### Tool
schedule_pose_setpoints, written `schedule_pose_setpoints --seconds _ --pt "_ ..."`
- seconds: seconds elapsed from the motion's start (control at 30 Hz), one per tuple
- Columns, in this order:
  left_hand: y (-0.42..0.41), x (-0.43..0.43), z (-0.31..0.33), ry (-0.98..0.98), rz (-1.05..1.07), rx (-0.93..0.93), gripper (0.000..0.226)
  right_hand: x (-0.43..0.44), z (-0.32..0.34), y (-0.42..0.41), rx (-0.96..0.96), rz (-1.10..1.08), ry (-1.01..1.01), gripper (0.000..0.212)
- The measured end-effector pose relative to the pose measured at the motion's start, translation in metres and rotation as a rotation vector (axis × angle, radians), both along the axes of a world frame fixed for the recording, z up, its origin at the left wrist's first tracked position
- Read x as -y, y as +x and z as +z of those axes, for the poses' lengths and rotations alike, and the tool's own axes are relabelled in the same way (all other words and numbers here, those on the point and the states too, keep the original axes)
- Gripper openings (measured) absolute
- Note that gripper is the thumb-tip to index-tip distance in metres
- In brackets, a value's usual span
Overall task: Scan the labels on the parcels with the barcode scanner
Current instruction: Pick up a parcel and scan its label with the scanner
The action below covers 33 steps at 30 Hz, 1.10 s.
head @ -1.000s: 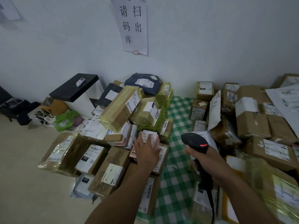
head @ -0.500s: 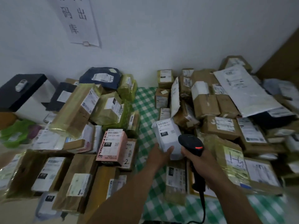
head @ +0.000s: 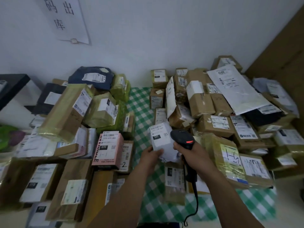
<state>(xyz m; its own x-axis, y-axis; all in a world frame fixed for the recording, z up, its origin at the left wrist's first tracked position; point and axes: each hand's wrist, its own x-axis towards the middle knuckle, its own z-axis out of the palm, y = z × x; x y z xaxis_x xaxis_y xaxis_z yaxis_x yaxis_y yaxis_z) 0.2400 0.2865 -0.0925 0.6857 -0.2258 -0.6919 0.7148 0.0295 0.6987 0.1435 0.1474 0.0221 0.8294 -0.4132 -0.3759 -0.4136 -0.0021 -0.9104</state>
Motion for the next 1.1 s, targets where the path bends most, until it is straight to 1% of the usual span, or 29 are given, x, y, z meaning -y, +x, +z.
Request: schedule_pose_setpoints --seconds 0.07,0.13,0.2,0.27,0.37,0.47,0.53,0.63,0.7,0.77,0.83,0.93,1.1 --pt "-0.003 -0.008 -0.003 0.026 -0.002 -0.006 0.026 -0.001 0.001 0.007 -0.008 0.01 -0.005 0.026" --pt "-0.006 -0.013 -0.004 0.039 0.002 -0.038 0.021 -0.002 0.001 0.011 -0.02 0.03 -0.013 0.023" --pt "-0.01 -0.013 -0.007 -0.001 0.023 -0.084 0.021 -0.003 -0.001 0.013 -0.025 0.041 -0.012 0.023" --pt "-0.015 -0.01 -0.005 -0.011 0.013 -0.082 0.026 -0.003 -0.003 0.012 -0.034 0.038 -0.01 0.023" --pt "-0.023 -0.006 0.0 0.07 0.027 -0.033 0.029 -0.001 -0.002 0.011 -0.047 0.041 -0.004 0.023" --pt "-0.023 -0.006 0.005 0.055 0.057 -0.002 0.038 0.0 0.002 0.013 -0.056 0.069 -0.005 0.026" --pt "-0.022 -0.01 0.007 0.024 0.088 0.088 0.045 0.001 0.009 0.015 -0.06 0.106 -0.007 0.026" --pt "-0.019 -0.018 0.018 -0.024 0.156 0.247 0.058 0.0 0.029 0.022 -0.044 0.205 -0.05 0.018" --pt "-0.013 -0.022 0.026 0.002 0.176 0.324 0.057 -0.002 0.043 0.028 -0.003 0.249 -0.045 0.015" --pt "-0.005 -0.025 0.032 0.039 0.162 0.375 0.051 -0.005 0.055 0.035 0.021 0.273 0.025 0.017" --pt "0.001 -0.027 0.041 0.052 0.167 0.399 0.048 -0.007 0.066 0.041 0.027 0.293 0.076 0.019" --pt "0.013 -0.031 0.049 0.083 0.22 0.394 0.055 -0.01 0.079 0.049 0.028 0.321 0.099 0.022" --pt "0.026 -0.037 0.057 0.064 0.205 0.38 0.059 -0.013 0.094 0.057 0.046 0.361 0.107 0.021"
